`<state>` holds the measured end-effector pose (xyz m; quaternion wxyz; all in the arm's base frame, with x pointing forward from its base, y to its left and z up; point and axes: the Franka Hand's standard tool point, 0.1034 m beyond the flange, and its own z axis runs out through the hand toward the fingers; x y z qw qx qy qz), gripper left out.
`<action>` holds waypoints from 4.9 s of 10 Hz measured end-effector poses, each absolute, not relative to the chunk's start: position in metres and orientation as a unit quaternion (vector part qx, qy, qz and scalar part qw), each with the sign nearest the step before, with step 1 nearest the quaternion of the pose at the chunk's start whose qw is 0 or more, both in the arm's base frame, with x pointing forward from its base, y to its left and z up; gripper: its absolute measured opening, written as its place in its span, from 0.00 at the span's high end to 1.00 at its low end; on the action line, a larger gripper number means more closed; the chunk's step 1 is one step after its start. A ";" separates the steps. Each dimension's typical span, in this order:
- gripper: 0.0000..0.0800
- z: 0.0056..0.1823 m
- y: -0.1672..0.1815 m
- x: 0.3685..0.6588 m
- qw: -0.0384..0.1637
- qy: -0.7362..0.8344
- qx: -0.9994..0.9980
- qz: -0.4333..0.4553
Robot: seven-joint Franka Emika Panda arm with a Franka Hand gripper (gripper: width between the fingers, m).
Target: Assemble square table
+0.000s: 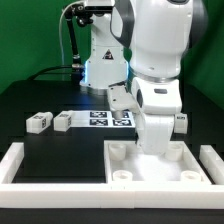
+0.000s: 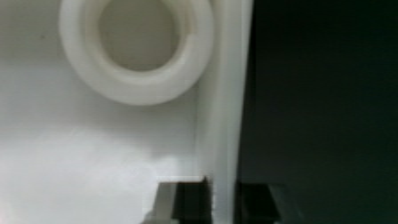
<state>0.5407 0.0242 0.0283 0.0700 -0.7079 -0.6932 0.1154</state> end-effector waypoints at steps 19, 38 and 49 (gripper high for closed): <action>0.19 0.023 0.048 0.542 0.115 -0.681 -0.703 0.167; 0.19 0.070 0.131 0.481 -0.037 -0.047 -0.964 0.259; 0.19 0.045 0.148 0.440 0.038 0.063 -0.896 0.437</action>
Offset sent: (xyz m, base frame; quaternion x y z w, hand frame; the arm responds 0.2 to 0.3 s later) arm 0.0329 0.0278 -0.0101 -0.0233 0.0152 0.0091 0.9996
